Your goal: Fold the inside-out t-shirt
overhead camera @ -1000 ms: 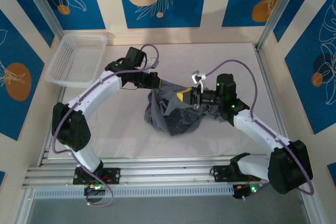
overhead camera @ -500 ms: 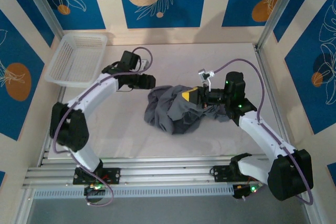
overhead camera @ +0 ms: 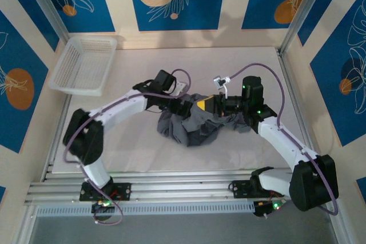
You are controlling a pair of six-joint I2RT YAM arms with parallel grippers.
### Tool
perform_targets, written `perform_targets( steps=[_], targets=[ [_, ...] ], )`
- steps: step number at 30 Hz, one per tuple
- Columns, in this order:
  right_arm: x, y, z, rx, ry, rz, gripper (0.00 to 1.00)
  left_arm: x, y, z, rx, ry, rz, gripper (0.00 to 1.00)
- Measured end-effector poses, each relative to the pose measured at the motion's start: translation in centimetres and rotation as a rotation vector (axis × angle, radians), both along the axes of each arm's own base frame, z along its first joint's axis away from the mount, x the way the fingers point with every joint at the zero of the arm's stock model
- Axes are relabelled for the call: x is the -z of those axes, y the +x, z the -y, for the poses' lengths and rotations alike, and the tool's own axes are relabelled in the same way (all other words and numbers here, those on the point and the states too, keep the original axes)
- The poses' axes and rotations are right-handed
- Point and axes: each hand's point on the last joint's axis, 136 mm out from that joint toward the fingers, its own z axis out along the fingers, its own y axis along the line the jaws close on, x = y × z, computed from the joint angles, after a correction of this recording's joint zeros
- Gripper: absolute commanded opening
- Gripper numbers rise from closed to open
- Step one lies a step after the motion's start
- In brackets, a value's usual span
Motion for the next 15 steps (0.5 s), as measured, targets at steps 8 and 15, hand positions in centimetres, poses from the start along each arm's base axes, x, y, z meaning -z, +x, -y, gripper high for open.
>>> perform_targets(
  steps=[8, 15],
  targets=[
    [-0.2, 0.1, 0.5, 0.023, 0.005, -0.052, 0.00, -0.9, 6.5, 0.9, -0.137, 0.055, 0.123, 0.00],
    [4.2, 5.1, 6.6, 0.405, -0.106, -0.125, 0.00, -7.2, 4.4, 0.3, -0.098, -0.213, -0.034, 0.00]
  ],
)
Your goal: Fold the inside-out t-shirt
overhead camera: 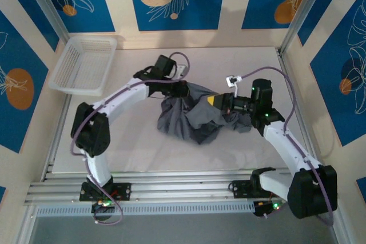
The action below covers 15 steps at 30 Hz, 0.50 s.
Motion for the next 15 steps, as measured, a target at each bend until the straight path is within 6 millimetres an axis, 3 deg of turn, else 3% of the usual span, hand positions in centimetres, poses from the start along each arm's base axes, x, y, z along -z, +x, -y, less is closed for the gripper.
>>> perform_targets(
  steps=[2, 4, 7, 9, 11, 15],
  targets=[
    [3.2, 1.7, 1.8, 0.112, -0.082, -0.073, 0.06, -2.9, -1.5, 0.2, 0.049, -0.115, -0.059, 0.00],
    [6.1, 2.6, 2.6, 0.158, -0.155, -0.136, 0.19, -5.2, -3.4, 0.8, 0.114, -0.199, -0.110, 0.00],
    [8.0, 2.8, 3.0, 0.176, -0.230, -0.193, 0.40, -6.9, -6.0, 1.1, 0.180, -0.257, -0.164, 0.00],
    [6.9, 3.0, 3.0, 0.180, -0.243, -0.169, 0.44, -7.0, -6.9, 0.9, 0.191, -0.268, -0.191, 0.00],
    [4.6, 2.9, 2.9, 0.196, -0.239, -0.105, 0.45, -6.4, -7.3, 0.8, 0.180, -0.269, -0.228, 0.00],
    [-2.0, 0.3, 1.5, 0.183, -0.198, 0.148, 0.44, -5.2, -7.4, 0.7, 0.149, -0.263, -0.291, 0.00]
  ],
)
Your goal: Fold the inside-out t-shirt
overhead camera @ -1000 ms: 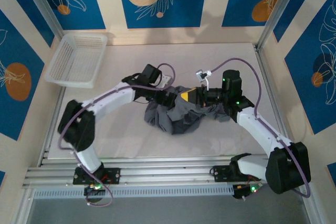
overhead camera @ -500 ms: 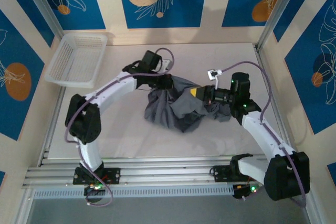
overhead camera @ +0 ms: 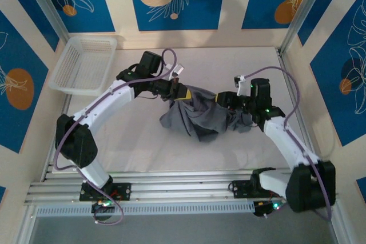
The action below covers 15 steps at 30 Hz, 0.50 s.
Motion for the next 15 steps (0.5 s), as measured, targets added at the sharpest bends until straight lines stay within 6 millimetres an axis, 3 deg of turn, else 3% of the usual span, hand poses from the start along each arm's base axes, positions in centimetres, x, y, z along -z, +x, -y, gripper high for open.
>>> perform_targets(
  steps=[3, 5, 8, 12, 13, 15],
  targets=[
    [-3.2, -3.6, -2.9, -0.134, 0.011, 0.173, 0.42, 0.4, 0.3, 0.2, -0.009, 0.004, -0.021, 0.00],
    [-4.0, -5.3, -5.3, -0.249, 0.001, 0.247, 0.42, 0.7, 0.6, 0.4, -0.016, 0.004, -0.032, 0.00],
    [-2.7, -6.5, -8.4, -0.390, -0.028, 0.265, 0.43, 1.0, 0.9, 0.5, -0.024, 0.004, -0.047, 0.00],
    [0.6, -5.5, -10.1, -0.458, -0.052, 0.196, 0.44, 1.0, 1.0, 0.6, -0.027, 0.003, -0.050, 0.00],
    [1.2, -5.4, -10.4, -0.472, -0.053, 0.181, 0.40, 1.0, 1.0, 0.6, -0.027, 0.003, -0.050, 0.00],
    [2.2, -5.2, -10.9, -0.500, -0.054, 0.151, 0.20, 1.0, 1.1, 0.6, -0.027, 0.002, -0.049, 0.00]
  ],
)
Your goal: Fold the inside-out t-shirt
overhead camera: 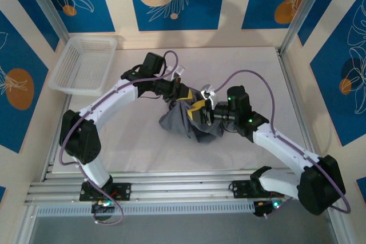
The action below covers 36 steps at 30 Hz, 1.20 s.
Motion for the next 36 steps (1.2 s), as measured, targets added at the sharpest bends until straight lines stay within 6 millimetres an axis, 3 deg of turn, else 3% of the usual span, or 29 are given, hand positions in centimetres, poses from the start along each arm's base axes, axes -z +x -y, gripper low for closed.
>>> perform_targets(
  steps=[2, 6, 11, 14, 17, 21, 24, 30, 33, 36],
  targets=[
    [0.3, 0.1, -0.4, -0.018, 0.004, -0.013, 0.00, 0.0, 0.0, 0.0, 0.000, 0.000, 0.001, 0.00],
    [-0.6, -0.1, -0.8, -0.043, 0.045, -0.025, 0.00, 0.4, 0.0, -0.3, -0.005, 0.024, 0.005, 0.00],
    [-3.2, -1.1, -1.0, -0.085, 0.114, -0.051, 0.00, 2.2, 1.4, -2.0, -0.038, 0.127, 0.029, 0.22],
    [-4.8, -1.5, -1.1, -0.100, 0.159, -0.088, 0.00, 4.1, 3.5, -3.7, -0.097, 0.203, 0.046, 0.27],
    [-6.3, -1.4, -1.3, -0.093, 0.194, -0.113, 0.00, 5.4, 5.1, -5.6, -0.161, 0.277, 0.065, 0.33],
    [-7.9, -0.2, -1.2, -0.036, 0.219, -0.101, 0.00, 5.5, 5.7, -7.4, -0.194, 0.343, 0.122, 0.47],
    [-7.7, 0.8, -1.2, 0.001, 0.208, -0.109, 0.00, 4.0, 4.2, -8.2, -0.181, 0.330, 0.187, 0.51],
    [-5.7, 1.2, -2.3, -0.055, 0.177, -0.178, 0.00, -2.0, -0.8, -8.2, -0.073, 0.135, 0.473, 0.63],
    [-5.3, 0.4, -2.7, -0.120, 0.178, -0.195, 0.00, -2.8, -2.9, -7.8, 0.011, 0.119, 0.622, 0.64],
    [-5.6, -1.0, -3.2, -0.196, 0.184, -0.192, 0.00, -2.5, -3.1, -7.3, 0.075, 0.136, 0.717, 0.60]
  ],
)
